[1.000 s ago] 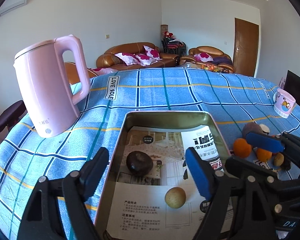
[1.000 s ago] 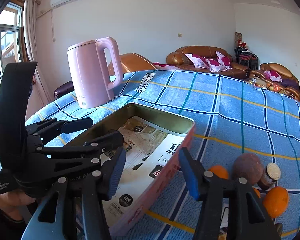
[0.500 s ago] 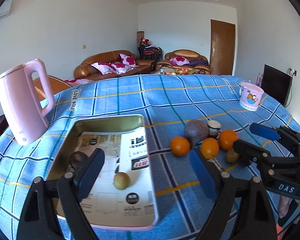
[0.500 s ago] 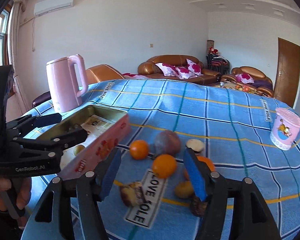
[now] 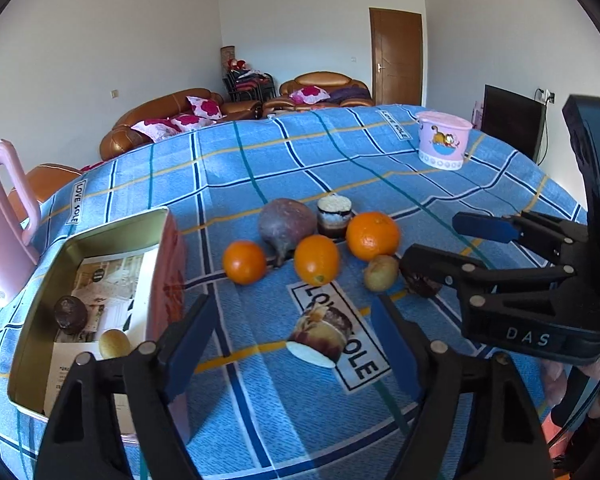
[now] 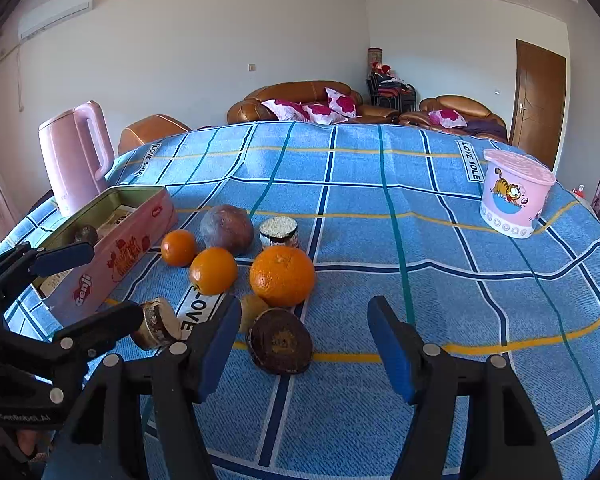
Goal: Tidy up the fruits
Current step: 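Grasp the wrapped muffin with the left gripper while the right gripper grasps another passion fruit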
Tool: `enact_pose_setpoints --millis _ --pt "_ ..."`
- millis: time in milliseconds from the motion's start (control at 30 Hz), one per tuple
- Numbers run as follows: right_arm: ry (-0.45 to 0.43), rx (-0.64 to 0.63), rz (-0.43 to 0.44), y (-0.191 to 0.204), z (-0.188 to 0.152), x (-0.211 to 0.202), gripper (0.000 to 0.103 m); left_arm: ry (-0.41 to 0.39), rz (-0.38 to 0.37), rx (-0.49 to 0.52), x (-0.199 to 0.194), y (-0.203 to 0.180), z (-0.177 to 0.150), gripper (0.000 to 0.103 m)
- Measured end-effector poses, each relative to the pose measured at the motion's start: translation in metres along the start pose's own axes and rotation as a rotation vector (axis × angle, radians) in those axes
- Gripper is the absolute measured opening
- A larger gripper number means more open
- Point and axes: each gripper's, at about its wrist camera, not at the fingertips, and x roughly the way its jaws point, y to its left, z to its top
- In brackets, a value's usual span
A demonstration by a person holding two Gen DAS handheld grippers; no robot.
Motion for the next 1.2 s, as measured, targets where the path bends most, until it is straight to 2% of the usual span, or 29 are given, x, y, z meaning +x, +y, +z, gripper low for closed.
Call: enact_pose_setpoints --millis 33,167,267,333,400,500,533,567,600,1200 --pt "0.006 -0.005 0.005 0.000 -0.001 0.001 0.067 0.014 -0.010 0.000 0.003 0.000 -0.001 0.076" --pt "0.066 -0.006 0.032 0.001 -0.002 0.011 0.067 0.069 -0.049 -0.013 0.014 0.000 -0.003 0.059" --pt "0.104 -0.012 0.046 0.003 -0.004 0.017 0.062 0.088 -0.069 -0.015 0.017 0.000 -0.003 0.058" --pt "0.132 -0.012 0.064 0.003 -0.006 0.021 0.053 0.107 -0.081 -0.019 0.021 0.000 -0.004 0.054" --pt "0.157 -0.007 0.076 0.002 -0.007 0.026 0.048 0.133 -0.090 -0.023 0.025 0.000 -0.004 0.053" --pt "0.177 -0.010 0.087 0.003 -0.007 0.030 0.046 0.159 -0.101 -0.033 0.030 0.001 -0.005 0.052" --pt "0.177 -0.012 0.088 0.004 -0.007 0.029 0.045 0.161 -0.109 -0.033 0.030 0.001 -0.006 0.049" --pt "0.176 -0.011 0.091 0.003 -0.008 0.029 0.044 0.162 -0.115 -0.031 0.030 0.001 -0.006 0.041" --pt "0.175 -0.008 0.094 0.003 -0.008 0.029 0.040 0.159 -0.110 -0.028 0.030 0.000 -0.007 0.041" --pt "0.091 0.004 0.125 0.002 -0.008 0.015 0.040 0.029 -0.054 -0.081 0.008 0.013 -0.006 0.041"
